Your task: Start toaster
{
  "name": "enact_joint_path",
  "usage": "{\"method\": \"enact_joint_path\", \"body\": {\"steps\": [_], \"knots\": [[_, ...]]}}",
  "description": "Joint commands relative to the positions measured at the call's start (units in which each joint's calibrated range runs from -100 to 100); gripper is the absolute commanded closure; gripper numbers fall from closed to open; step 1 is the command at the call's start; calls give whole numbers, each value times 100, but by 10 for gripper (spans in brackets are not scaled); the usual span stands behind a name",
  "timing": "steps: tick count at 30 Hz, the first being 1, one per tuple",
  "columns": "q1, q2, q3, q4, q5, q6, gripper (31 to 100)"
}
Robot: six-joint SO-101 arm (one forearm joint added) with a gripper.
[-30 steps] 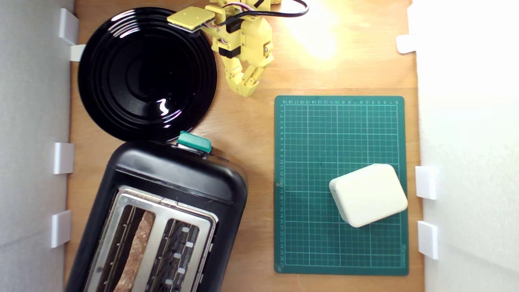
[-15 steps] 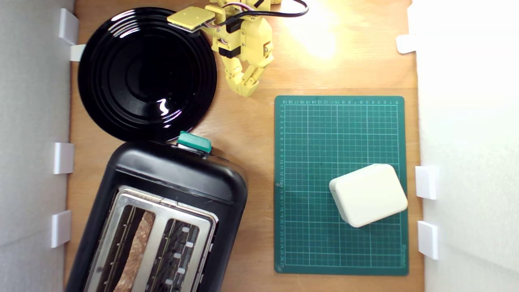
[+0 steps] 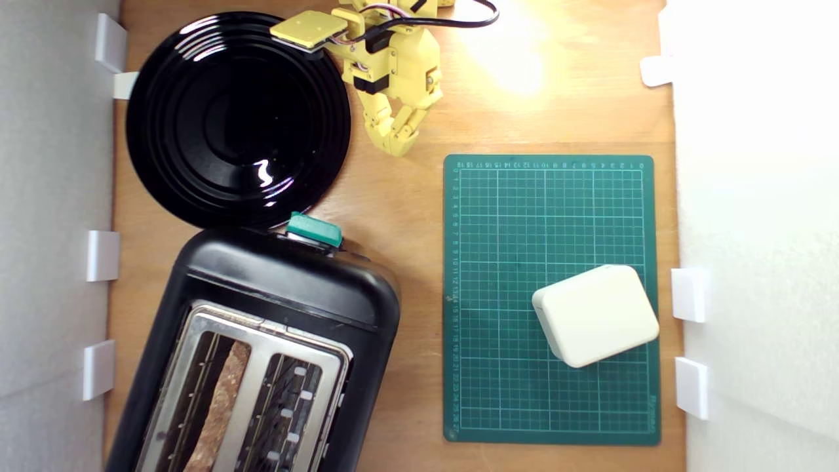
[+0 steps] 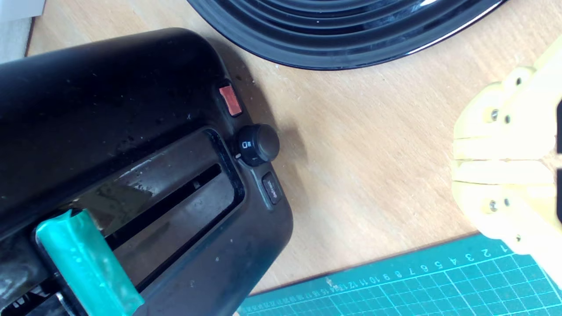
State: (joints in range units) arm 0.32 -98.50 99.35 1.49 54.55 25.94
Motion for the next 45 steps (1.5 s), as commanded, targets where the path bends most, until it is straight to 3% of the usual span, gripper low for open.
{"method": "enact_joint_path", "body": {"steps": [1,45], "knots": [[-24,-92,38,67,5,-6,989],[32,-92,38,67,5,-6,989]]}}
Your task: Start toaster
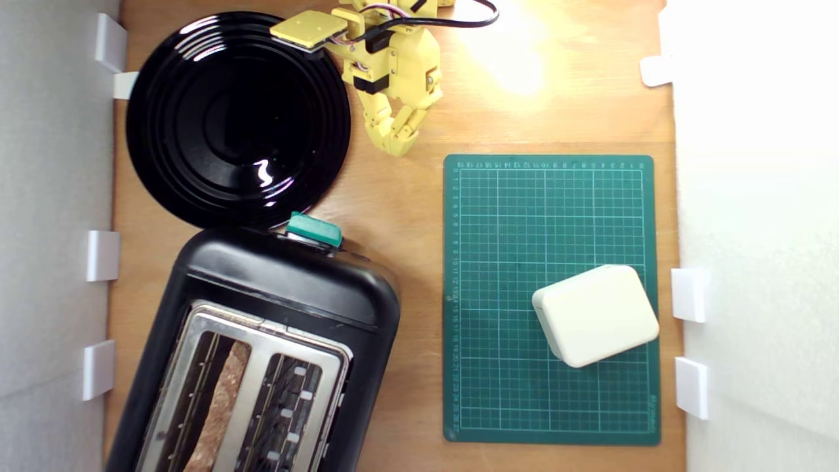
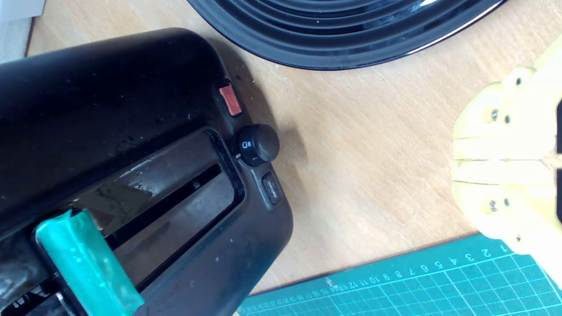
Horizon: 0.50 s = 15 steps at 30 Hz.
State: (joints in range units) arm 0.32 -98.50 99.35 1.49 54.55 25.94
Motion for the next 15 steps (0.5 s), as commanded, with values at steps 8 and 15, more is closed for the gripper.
{"method": "enact_joint_path", "body": {"steps": [8,15], "knots": [[-24,-92,38,57,-3,25,989],[48,-92,38,57,-3,30,989]]}}
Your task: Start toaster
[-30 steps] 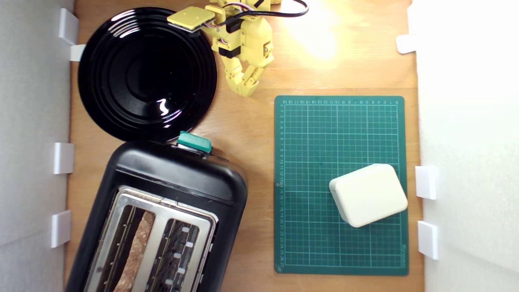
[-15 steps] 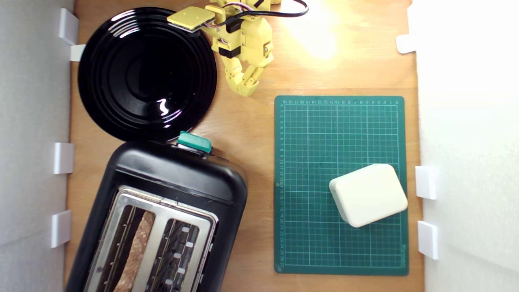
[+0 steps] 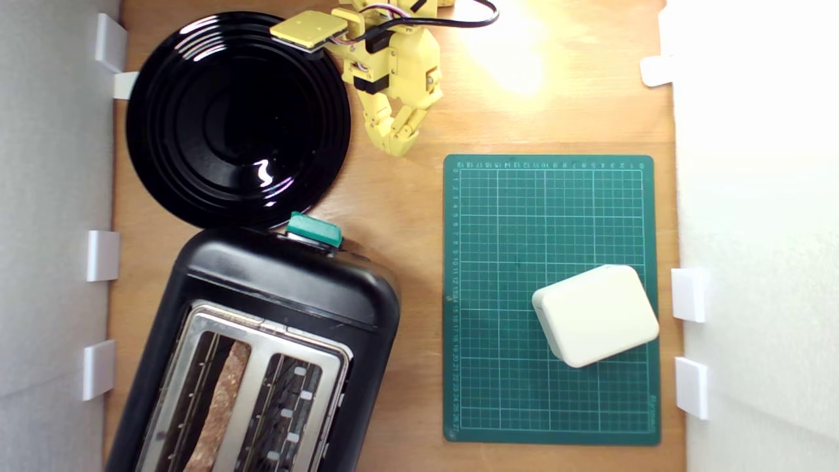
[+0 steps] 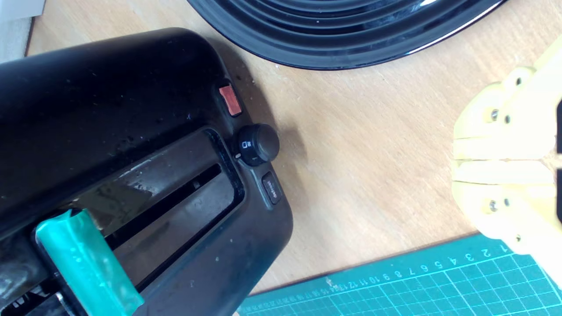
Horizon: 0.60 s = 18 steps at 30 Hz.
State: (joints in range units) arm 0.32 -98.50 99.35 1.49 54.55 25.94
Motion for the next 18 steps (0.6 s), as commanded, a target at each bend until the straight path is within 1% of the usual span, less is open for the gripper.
{"method": "enact_joint_path", "body": {"steps": [1,9,13,18], "knots": [[48,-92,38,57,5,30,989],[48,-92,38,198,-3,62,989],[79,-75,38,198,-3,413,989],[318,191,-35,198,-3,895,989]]}}
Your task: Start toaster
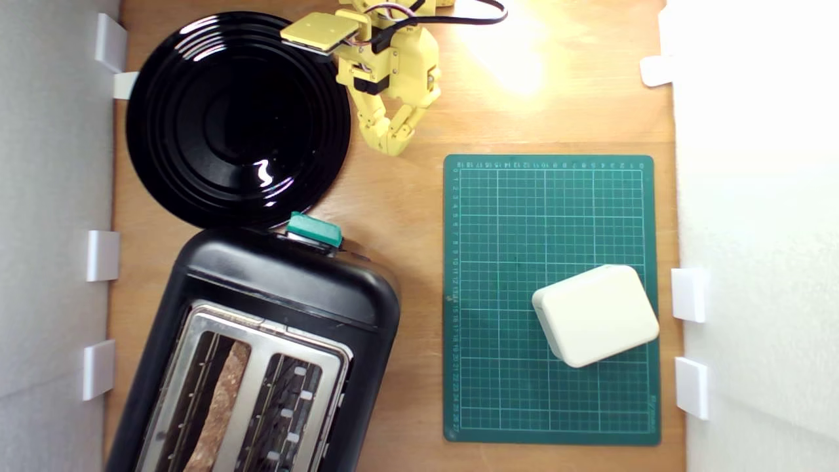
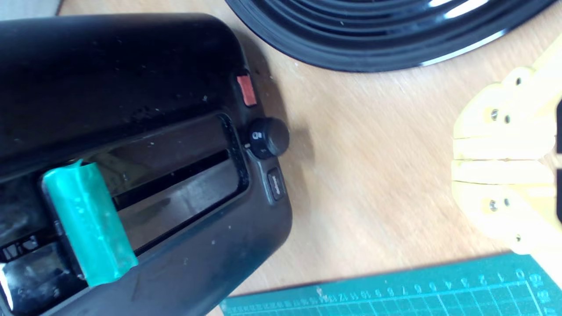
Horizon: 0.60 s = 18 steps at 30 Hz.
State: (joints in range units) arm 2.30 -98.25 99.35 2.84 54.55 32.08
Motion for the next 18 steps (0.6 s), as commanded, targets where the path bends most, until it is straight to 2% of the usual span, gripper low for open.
{"method": "enact_joint_path", "body": {"steps": [1,6,11,18], "knots": [[143,233,-153,63,-3,334,989],[365,849,-1007,72,-3,444,989],[397,1915,-2189,91,-3,444,989],[397,3139,-3643,907,5,412,989]]}}
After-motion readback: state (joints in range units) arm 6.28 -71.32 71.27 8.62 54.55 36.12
